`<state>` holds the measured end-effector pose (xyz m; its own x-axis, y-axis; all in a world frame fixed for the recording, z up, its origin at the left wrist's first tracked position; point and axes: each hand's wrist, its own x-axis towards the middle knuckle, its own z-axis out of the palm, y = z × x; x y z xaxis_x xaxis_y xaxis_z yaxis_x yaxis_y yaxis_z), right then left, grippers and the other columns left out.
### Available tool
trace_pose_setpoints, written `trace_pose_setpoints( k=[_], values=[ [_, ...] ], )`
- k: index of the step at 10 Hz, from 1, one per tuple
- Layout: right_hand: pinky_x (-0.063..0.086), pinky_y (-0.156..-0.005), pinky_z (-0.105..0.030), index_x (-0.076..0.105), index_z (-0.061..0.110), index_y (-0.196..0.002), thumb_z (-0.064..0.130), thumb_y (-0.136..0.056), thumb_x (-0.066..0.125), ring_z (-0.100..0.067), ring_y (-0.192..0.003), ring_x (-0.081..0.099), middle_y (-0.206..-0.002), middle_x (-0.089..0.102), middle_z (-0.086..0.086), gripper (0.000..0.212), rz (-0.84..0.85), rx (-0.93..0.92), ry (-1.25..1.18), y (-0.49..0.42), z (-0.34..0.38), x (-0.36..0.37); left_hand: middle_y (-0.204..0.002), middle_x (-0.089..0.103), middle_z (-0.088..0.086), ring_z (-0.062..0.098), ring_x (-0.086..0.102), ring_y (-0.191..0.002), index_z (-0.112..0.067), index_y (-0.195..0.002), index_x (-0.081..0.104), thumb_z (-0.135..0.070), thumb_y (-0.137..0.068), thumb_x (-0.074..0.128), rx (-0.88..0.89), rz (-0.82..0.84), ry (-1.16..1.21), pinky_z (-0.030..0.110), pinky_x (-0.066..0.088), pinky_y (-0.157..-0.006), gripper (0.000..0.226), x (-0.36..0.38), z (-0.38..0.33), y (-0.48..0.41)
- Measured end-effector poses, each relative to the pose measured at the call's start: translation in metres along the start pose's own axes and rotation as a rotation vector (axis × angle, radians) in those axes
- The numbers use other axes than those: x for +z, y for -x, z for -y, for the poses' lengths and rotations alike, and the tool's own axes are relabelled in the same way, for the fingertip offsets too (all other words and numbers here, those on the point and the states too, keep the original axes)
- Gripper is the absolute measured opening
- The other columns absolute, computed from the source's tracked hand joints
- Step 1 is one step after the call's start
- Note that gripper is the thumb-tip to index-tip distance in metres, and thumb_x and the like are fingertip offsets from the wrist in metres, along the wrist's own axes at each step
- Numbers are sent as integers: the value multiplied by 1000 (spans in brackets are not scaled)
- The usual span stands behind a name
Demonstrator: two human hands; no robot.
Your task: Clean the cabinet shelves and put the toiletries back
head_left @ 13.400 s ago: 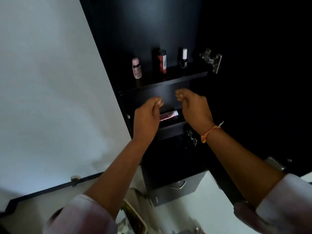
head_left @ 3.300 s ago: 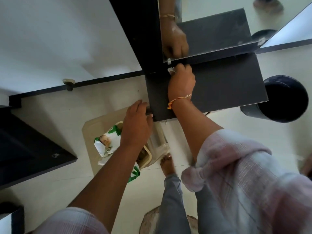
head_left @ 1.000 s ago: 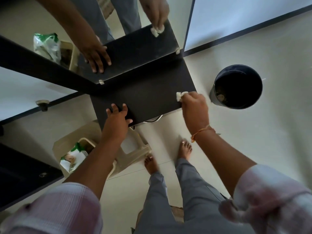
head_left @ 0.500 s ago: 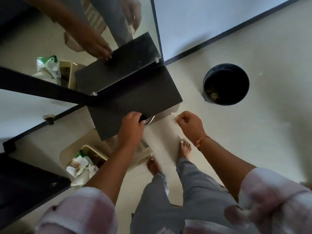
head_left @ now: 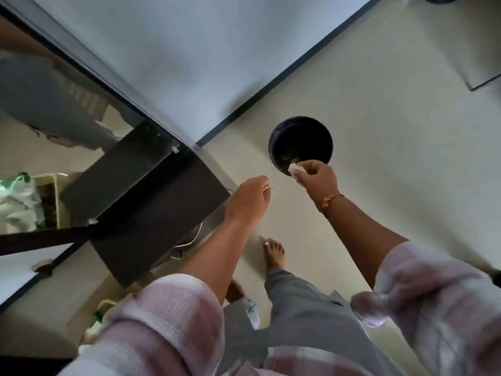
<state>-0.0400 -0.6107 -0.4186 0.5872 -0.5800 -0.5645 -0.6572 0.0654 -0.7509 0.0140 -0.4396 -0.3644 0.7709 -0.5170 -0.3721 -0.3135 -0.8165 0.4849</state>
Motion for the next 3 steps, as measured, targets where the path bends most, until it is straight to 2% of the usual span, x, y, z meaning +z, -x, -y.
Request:
trace_pose_setpoints(
  k=[1,2,3],
  values=[
    [56,-80,-30,71,24,-96,37,-75,75,-11,-85,67,-90,71,7,25,-76,-35,80,-35,9,-10,-100,64,6,23,61,-92,-11,-104,61,-21,-96,52,40,29,-14,37,52,-79,16,1,-11,-24],
    [50,-84,-25,67,20,-113,33,-82,69,-15,-94,63,-105,69,0,34,-96,-53,172,-76,18,-17,-106,62,5,22,59,-97,-13,-110,58,-27,-97,53,59,56,-65,39,54,-83,20,7,-20,-48],
    [44,-100,-30,62,16,-123,22,-85,65,-21,-112,60,-121,66,-5,39,-110,-30,317,-99,14,-22,-113,60,7,23,57,-105,-11,-119,55,-28,-97,54,36,80,-50,41,52,-88,28,16,-19,-55]
  ],
)
